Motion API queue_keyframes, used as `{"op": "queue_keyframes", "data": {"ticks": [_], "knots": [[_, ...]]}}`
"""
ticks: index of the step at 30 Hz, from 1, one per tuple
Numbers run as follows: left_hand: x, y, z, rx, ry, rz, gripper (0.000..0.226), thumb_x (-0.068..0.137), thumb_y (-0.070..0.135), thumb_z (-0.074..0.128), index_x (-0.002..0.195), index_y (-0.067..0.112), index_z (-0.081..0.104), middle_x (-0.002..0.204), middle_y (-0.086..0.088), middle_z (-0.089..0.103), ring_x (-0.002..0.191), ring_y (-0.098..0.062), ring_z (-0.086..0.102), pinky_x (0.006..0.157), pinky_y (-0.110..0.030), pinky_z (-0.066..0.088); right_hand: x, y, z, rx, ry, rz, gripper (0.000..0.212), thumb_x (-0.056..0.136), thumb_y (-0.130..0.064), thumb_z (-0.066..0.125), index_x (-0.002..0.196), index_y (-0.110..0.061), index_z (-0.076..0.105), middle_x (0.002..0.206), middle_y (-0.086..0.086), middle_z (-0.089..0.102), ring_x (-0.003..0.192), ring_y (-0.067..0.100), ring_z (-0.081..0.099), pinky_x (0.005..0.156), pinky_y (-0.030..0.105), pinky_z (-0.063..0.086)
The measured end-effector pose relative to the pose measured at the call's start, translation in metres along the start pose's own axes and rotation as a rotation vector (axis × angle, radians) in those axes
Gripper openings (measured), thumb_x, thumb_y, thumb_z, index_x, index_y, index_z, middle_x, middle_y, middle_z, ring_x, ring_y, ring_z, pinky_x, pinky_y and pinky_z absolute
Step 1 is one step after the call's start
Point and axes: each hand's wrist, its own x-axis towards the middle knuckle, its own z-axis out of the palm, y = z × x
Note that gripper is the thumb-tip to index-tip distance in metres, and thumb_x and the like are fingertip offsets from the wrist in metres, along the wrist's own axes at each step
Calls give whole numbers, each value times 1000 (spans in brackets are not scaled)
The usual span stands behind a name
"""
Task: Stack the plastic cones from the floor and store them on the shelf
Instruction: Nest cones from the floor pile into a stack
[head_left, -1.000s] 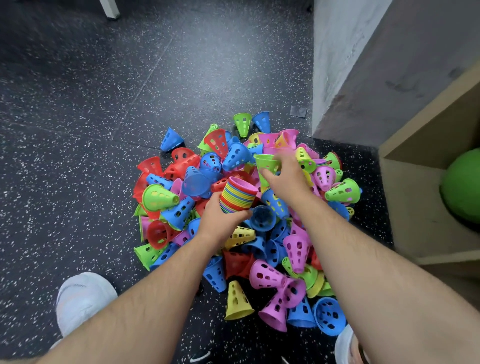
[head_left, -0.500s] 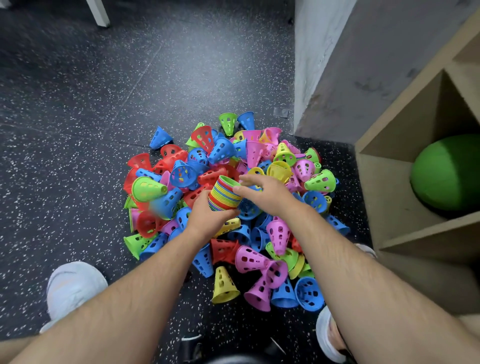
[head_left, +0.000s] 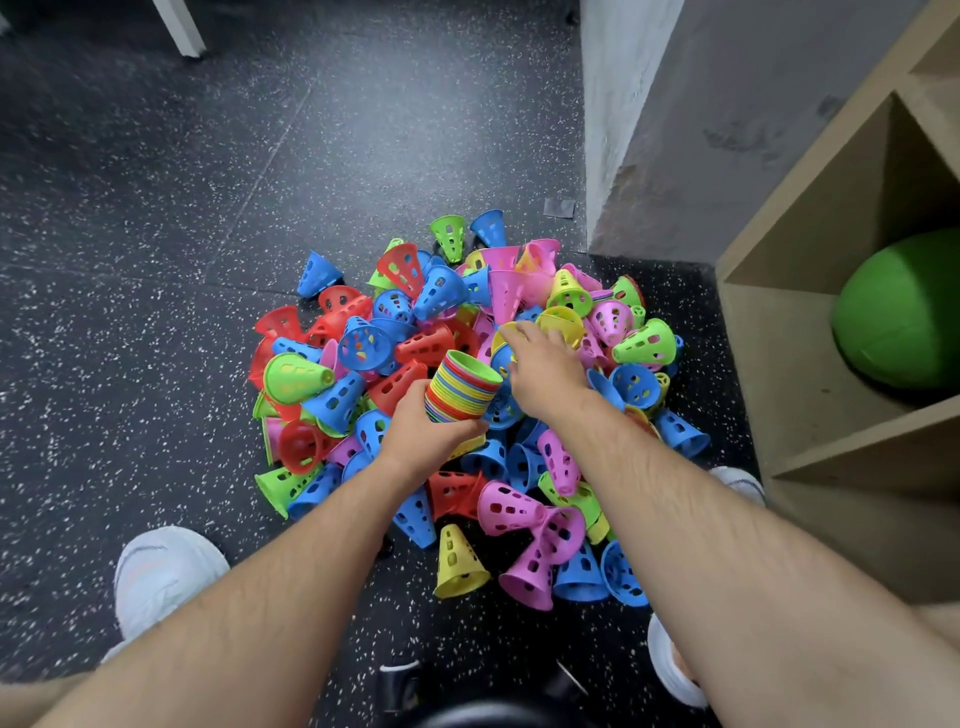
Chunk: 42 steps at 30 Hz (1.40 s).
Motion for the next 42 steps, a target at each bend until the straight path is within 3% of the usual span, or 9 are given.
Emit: {"op": "queue_keyframes", "data": {"ticks": [3, 7, 13, 17, 22, 28, 35, 39, 42], "knots": [[2, -4, 0, 2, 0, -8, 58, 70, 23, 92, 113, 19, 54, 97, -1, 66, 80, -11, 66, 63, -17, 47, 6, -1, 6, -87, -31, 18, 65, 94, -16, 61, 151, -24, 31, 149, 3, 38, 128, 31, 39, 103, 41, 38], [3, -5, -1, 11, -6, -9, 60, 70, 24, 92, 115, 19, 53, 99, 0, 65, 83, -11, 66, 65, -18, 47, 4, -1, 11, -94, 3, 25, 37, 95, -15, 60, 132, -19, 56, 134, 5, 44, 125, 28, 39, 102, 39, 38], [5, -8, -4, -35, 27, -19, 58, 70, 24, 92, 114, 23, 54, 99, -1, 66, 86, -16, 69, 72, -29, 56, 4, -2, 4, 337, 156, 58, 17, 102, -25, 51, 112, -22, 64, 108, -2, 42, 114, 23, 34, 100, 34, 34], [8, -10, -5, -67, 33, -32, 59, 66, 31, 93, 110, 27, 54, 100, -4, 69, 88, -20, 71, 73, -34, 59, 5, -8, -15, 651, 298, 80, 16, 103, -22, 49, 114, -18, 60, 113, -1, 46, 107, 21, 48, 93, 37, 44], [8, -5, -5, -81, 42, -48, 61, 63, 35, 92, 109, 30, 53, 99, -4, 68, 86, -22, 71, 75, -40, 61, 1, -14, -33, 711, 453, 31, 17, 104, -26, 50, 114, -17, 60, 109, 3, 59, 94, 15, 50, 81, 32, 41], [10, 4, -4, -109, 26, -35, 53, 72, 22, 90, 110, 24, 53, 98, -8, 67, 77, -17, 68, 62, -25, 52, -11, -18, -28, 732, 292, -30, 14, 101, -33, 52, 110, -27, 61, 98, -3, 57, 91, 12, 53, 78, 29, 43], [14, 3, -1, -114, 17, -48, 57, 71, 20, 91, 115, 17, 55, 97, -10, 69, 76, -17, 69, 61, -25, 54, -27, -30, -15, 890, 54, 39, 21, 99, -49, 45, 106, -38, 62, 110, -9, 64, 103, 9, 60, 87, 33, 53], [12, 4, 1, -73, 5, -32, 52, 72, 24, 91, 107, 24, 53, 91, -4, 66, 73, -16, 67, 64, -30, 52, -17, -5, -2, 529, 170, 107, 31, 100, -27, 45, 127, -21, 60, 125, 0, 62, 121, 22, 51, 101, 42, 45], [11, 8, 3, -86, -6, -40, 48, 75, 21, 89, 103, 27, 50, 90, -2, 65, 72, -13, 65, 64, -28, 51, -11, 12, 8, 226, 74, 143, 35, 100, -26, 50, 133, -21, 57, 134, 2, 56, 129, 28, 42, 110, 45, 35]]}}
